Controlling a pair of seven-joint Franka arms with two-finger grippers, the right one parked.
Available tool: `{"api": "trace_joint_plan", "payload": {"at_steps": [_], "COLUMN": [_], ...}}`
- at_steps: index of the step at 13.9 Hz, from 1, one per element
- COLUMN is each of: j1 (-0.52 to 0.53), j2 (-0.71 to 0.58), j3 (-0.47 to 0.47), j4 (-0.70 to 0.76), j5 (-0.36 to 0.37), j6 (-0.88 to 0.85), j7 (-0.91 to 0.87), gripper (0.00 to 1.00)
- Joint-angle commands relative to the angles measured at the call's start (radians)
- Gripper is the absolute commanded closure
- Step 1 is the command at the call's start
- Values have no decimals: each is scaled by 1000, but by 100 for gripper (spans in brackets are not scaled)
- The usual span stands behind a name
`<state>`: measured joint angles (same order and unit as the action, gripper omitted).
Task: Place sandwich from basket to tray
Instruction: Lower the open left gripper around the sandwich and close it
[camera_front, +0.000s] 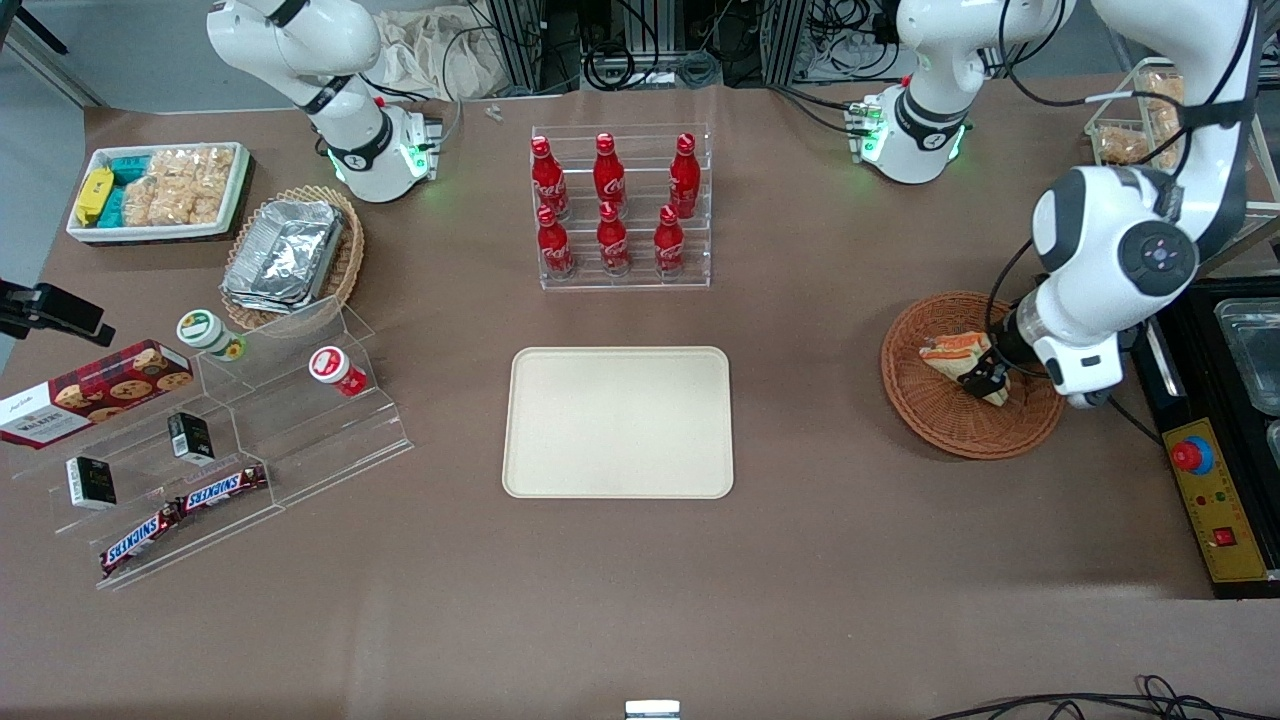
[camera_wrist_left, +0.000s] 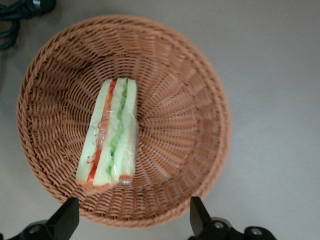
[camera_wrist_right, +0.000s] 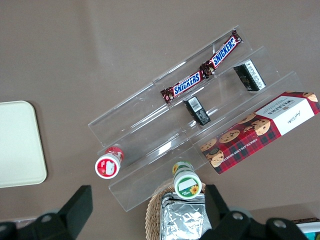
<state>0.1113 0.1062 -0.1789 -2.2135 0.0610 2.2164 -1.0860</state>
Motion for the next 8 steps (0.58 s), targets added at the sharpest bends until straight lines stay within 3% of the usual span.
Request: {"api": "trace_joint_plan", "payload": {"at_steps": [1,8], "j1": [8,15], "j2": [-3,16], "j3": [-2,41], "j4": [-29,-69], "j5": [31,151], "j6": [11,11], "j7": [-43,-130], "gripper": [0,0]}}
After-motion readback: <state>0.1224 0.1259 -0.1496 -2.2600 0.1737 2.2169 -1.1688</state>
